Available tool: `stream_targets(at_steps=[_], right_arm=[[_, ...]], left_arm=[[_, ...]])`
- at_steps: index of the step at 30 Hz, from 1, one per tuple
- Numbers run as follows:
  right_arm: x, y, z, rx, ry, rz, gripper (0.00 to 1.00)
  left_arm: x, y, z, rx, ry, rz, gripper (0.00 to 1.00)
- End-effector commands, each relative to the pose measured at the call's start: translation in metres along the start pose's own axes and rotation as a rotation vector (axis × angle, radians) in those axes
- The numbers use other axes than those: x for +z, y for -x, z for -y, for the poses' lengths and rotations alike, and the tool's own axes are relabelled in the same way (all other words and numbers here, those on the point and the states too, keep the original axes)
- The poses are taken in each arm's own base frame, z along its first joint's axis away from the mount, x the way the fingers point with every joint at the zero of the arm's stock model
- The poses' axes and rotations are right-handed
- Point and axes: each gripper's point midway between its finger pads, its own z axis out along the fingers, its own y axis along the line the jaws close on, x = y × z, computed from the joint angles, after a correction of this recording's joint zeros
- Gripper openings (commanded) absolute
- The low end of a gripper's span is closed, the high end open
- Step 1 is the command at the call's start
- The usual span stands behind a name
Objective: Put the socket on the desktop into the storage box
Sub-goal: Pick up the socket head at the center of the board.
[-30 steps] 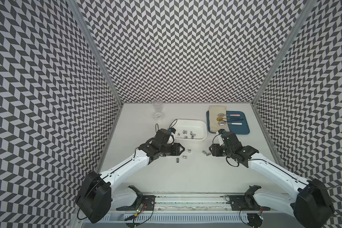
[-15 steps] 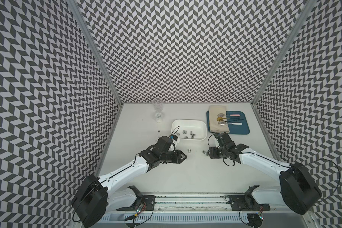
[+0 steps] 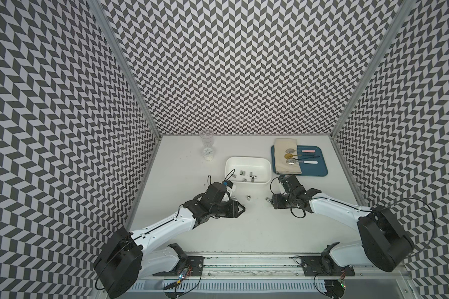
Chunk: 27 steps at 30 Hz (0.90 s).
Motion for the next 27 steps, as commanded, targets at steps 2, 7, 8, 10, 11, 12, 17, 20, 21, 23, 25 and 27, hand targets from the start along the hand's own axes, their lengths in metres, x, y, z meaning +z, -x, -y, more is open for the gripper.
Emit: stream_targets(at_steps=[2, 7, 8, 10, 11, 12, 17, 20, 21, 23, 25, 27], right_arm=[[0.007, 0.005, -0.007, -0.031, 0.006, 0.013, 0.58], [0.012, 0.005, -0.008, -0.042, -0.007, 0.002, 0.58], [0.013, 0.004, -0.008, -0.044, -0.011, -0.001, 0.57], [0.014, 0.004, -0.007, -0.05, -0.023, -0.003, 0.57], [0.015, 0.003, -0.006, -0.052, -0.032, -0.007, 0.57], [0.016, 0.002, -0.005, -0.056, -0.038, -0.01, 0.56], [0.019, -0.002, -0.003, -0.075, -0.075, -0.019, 0.53], [0.021, -0.004, -0.003, -0.084, -0.091, -0.029, 0.5], [0.022, -0.005, -0.003, -0.087, -0.094, -0.031, 0.5], [0.024, -0.007, -0.003, -0.089, -0.1, -0.038, 0.48], [0.025, -0.008, -0.003, -0.094, -0.106, -0.039, 0.47], [0.026, -0.008, -0.003, -0.096, -0.11, -0.042, 0.44]], left_arm=[[-0.003, 0.004, 0.006, 0.013, -0.022, 0.026, 0.42], [-0.002, 0.004, 0.006, 0.012, -0.019, 0.024, 0.42], [-0.002, 0.003, 0.005, 0.012, -0.018, 0.024, 0.42], [-0.003, 0.003, 0.005, 0.012, -0.018, 0.025, 0.42], [-0.003, 0.003, 0.005, 0.012, -0.018, 0.025, 0.42], [-0.002, 0.003, 0.005, 0.011, -0.017, 0.024, 0.42], [-0.002, 0.003, 0.005, 0.012, -0.016, 0.025, 0.42], [-0.001, 0.002, 0.003, 0.007, -0.012, 0.024, 0.42], [-0.002, 0.002, 0.003, 0.008, -0.013, 0.025, 0.42], [-0.002, 0.001, 0.003, 0.007, -0.013, 0.023, 0.42], [-0.002, 0.001, 0.002, 0.006, -0.013, 0.024, 0.42], [-0.002, 0.0, 0.002, 0.005, -0.012, 0.024, 0.42]])
